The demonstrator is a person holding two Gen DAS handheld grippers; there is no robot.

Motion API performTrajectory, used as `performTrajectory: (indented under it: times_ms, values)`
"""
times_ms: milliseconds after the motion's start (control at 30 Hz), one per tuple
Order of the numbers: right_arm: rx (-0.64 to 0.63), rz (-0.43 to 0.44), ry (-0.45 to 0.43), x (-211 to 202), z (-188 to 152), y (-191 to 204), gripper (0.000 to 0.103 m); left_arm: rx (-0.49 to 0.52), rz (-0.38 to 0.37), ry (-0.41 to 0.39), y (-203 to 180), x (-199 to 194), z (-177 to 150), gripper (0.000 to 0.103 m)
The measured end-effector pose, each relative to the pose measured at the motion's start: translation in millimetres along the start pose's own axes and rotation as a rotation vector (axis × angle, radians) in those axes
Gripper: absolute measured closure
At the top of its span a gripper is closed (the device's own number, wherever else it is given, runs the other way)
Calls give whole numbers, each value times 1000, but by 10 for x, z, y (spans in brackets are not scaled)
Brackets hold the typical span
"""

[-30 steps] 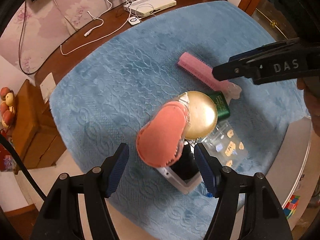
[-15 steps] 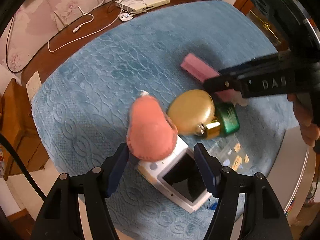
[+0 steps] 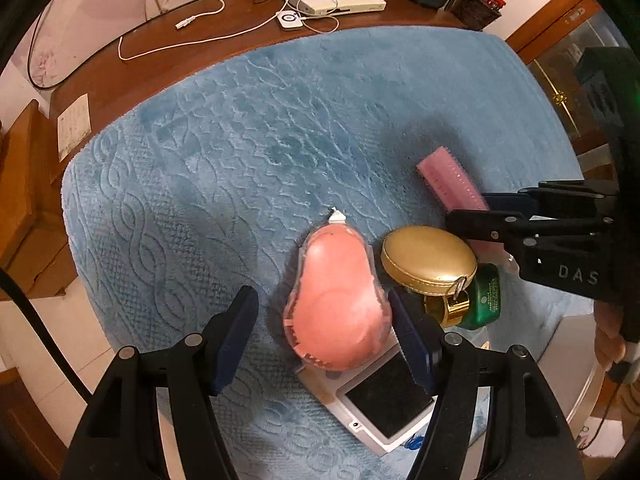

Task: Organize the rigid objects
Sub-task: 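Grasp the pink case with the left tool while the right tool grasps the pink roller, then carry the pink case and pink roller into the tray and open both tools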

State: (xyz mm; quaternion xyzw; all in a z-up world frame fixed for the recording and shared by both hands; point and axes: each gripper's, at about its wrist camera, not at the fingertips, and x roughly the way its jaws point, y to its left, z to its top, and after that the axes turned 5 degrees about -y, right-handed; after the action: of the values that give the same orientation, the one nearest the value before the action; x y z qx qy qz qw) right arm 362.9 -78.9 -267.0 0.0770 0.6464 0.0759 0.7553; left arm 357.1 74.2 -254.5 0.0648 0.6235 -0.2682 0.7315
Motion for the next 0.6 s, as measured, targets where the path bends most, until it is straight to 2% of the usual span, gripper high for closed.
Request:
performTrajectory:
  times_ms: [133, 200, 400, 600]
  values:
    - [18, 8, 5, -32, -32, -47, 79, 8, 47, 10, -77, 69, 11, 34]
    - [22, 10, 8, -51, -52, -71, 79, 2, 56, 3, -78, 70, 24, 49]
    - [45, 30, -20, -260, -145, -197, 79, -51, 93, -17, -112, -32, -18, 49]
    - [47, 73, -79, -702, -298, -308, 79, -118, 115, -70, -156, -398, -171, 49]
